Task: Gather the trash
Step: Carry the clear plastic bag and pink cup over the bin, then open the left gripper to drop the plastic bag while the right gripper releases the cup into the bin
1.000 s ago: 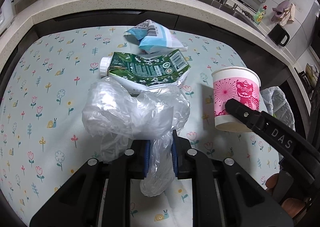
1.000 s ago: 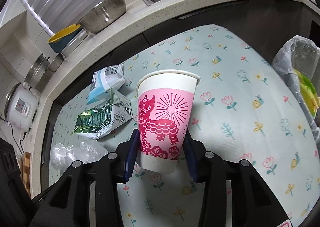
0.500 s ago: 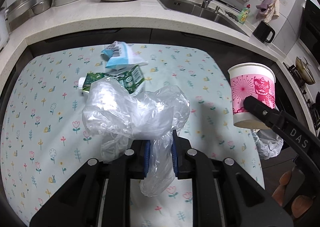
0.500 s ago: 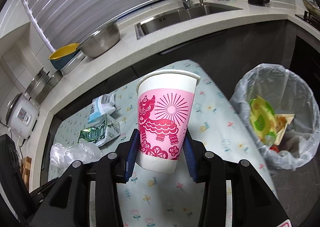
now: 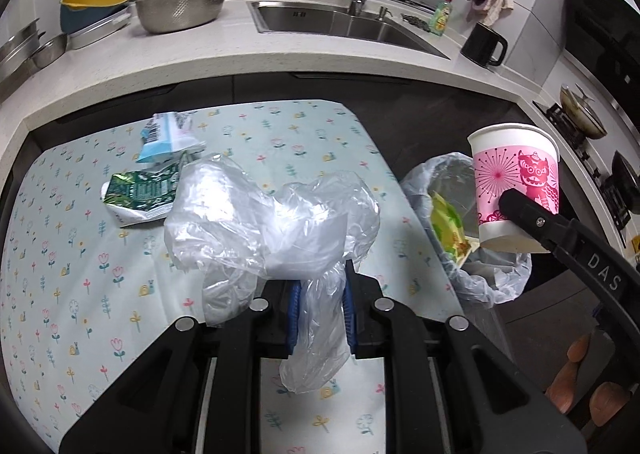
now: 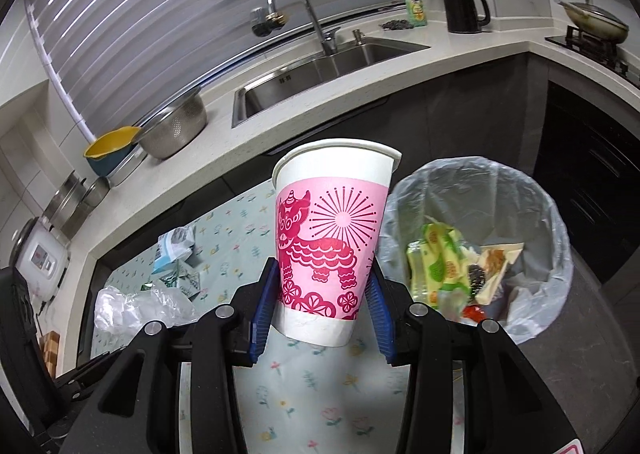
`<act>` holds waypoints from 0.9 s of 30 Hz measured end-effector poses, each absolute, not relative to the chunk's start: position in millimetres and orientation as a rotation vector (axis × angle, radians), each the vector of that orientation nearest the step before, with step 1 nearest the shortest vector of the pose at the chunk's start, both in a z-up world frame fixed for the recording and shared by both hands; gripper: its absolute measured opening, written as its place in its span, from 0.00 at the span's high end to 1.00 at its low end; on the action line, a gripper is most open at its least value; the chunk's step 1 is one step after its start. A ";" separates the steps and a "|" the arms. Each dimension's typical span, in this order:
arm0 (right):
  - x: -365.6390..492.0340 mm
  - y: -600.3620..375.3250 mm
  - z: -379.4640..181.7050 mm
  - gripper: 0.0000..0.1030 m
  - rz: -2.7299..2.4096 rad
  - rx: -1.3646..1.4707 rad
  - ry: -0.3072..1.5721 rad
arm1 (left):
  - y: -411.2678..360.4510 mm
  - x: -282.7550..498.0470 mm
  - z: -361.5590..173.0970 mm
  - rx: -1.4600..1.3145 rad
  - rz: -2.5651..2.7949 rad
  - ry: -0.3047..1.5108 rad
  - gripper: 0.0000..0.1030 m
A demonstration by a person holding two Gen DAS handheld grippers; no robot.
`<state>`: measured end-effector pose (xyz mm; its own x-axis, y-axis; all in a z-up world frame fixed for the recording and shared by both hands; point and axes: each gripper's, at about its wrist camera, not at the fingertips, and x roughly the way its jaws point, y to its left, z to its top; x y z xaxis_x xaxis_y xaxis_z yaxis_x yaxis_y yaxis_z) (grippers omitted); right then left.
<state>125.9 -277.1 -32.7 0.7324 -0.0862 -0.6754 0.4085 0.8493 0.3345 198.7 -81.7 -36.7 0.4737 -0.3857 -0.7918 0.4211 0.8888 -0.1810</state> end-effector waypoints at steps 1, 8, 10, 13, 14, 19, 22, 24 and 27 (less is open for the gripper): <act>122.8 -281.0 -32.8 0.60 -0.292 0.493 0.700 | -86.0 197.2 -35.8 0.046 -0.500 0.957 0.83; 92.9 -320.6 -35.0 0.60 -0.356 0.509 0.689 | -123.6 181.7 -32.3 0.088 -0.551 0.953 0.83; 84.9 -330.6 -36.8 0.60 -0.374 0.515 0.686 | -136.5 176.8 -32.0 0.105 -0.570 0.951 0.83; 73.4 -346.0 -40.1 0.60 -0.399 0.526 0.683 | -156.9 170.3 -31.0 0.131 -0.600 0.947 0.83; 70.3 -349.7 -41.2 0.60 -0.407 0.529 0.682 | -163.3 168.5 -31.1 0.138 -0.612 0.947 0.83; 53.8 -373.6 -47.3 0.60 -0.449 0.547 0.679 | -200.8 161.6 -33.6 0.181 -0.674 0.947 0.83; 47.4 -385.2 -51.5 0.60 -0.471 0.555 0.680 | -220.2 160.2 -37.9 0.196 -0.709 0.960 0.83; 42.8 -393.0 -55.4 0.60 -0.485 0.562 0.682 | -234.9 160.3 -41.6 0.211 -0.725 0.970 0.83; 38.3 -402.2 -60.0 0.60 -0.502 0.570 0.684 | -252.1 161.0 -46.3 0.228 -0.749 0.978 0.82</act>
<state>38.3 -402.2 -60.0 0.6702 -0.2404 -0.7022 0.5978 0.7356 0.3187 161.0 -252.1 -46.3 0.3355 -0.4702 -0.8163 0.6655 0.7316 -0.1479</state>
